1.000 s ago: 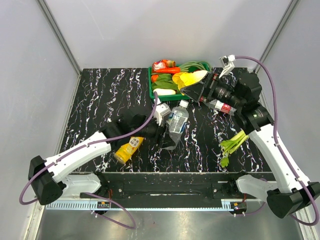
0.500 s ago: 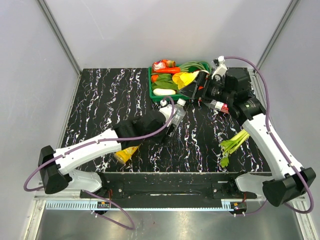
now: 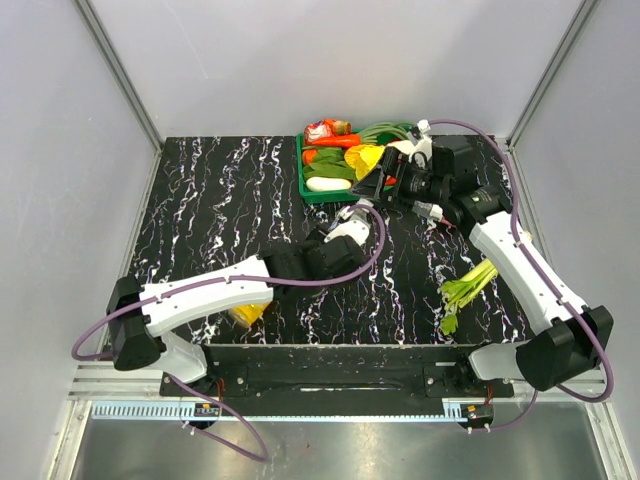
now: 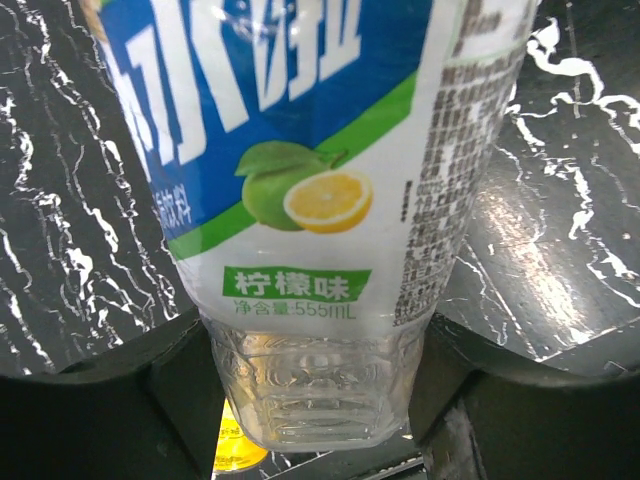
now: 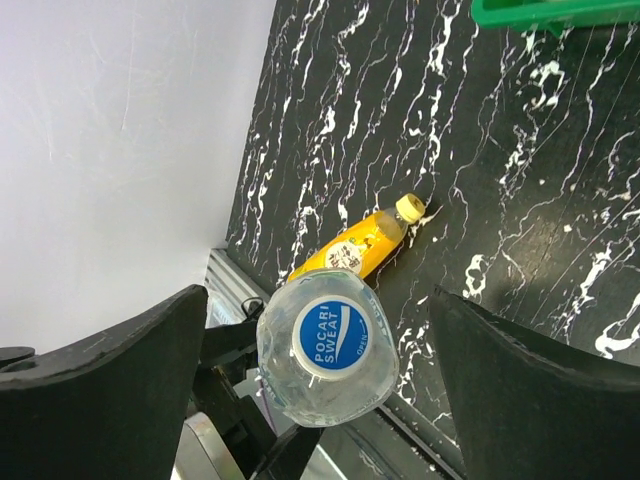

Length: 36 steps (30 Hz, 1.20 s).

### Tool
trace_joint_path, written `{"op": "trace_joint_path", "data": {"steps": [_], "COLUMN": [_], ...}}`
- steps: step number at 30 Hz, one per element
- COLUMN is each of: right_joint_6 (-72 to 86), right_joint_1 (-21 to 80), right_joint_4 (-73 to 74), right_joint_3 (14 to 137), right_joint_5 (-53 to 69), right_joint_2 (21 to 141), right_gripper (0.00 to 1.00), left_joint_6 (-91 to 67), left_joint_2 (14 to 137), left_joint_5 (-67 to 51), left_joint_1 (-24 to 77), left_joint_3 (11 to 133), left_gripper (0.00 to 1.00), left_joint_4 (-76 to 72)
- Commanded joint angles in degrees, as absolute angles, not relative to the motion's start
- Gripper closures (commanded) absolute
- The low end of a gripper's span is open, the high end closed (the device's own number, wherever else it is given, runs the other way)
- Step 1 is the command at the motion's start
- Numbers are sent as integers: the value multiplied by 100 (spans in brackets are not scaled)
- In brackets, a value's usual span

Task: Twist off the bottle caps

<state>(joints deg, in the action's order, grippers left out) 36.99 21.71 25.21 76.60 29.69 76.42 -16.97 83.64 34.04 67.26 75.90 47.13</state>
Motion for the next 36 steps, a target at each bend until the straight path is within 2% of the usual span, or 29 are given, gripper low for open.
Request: {"op": "trace_joint_path", "data": {"steps": [1,4,8,12,16,22,24,30,36], "right_joint_6": [3885,3920,3946,3938,3894,3771,3762,3797,3727], "right_joint_1": [2189,2197,2197,2197,2197,2197,2197,2197,2197], "right_joint_4": [2487,2487,2487,2496,2496,2610,2637,2654,2646], "right_joint_3": [7761,7726,7726,7734,7726,7726,7726,7699,7708], "right_joint_5": [3252,3191,3190,3304,3331,3234,3217,3252,3243], "right_joint_2": [7761,7734,7761,7813,7805,7761,7778,7787,7734], "right_gripper": [9,17,36,46,47,43,46,67,98], "left_joint_6": [-1758,-1749,-1775,-1828,-1846,-1881,-1881,-1916,-1986], "left_joint_2": [8472,8516,8517,8499,8525,8525,8560,8692,8727], "left_joint_5": [4052,4052,4104,4122,4140,4166,4166,4122,4157], "left_joint_1": [6811,6838,6855,6856,6847,6855,6855,6855,6847], "left_joint_3": [7928,7954,7937,7910,7919,7972,7980,8042,7945], "left_gripper": [68,68,68,68,68,68,68,69,69], "left_joint_4": [4922,4922,4913,4922,4922,4913,4913,4992,5001]}}
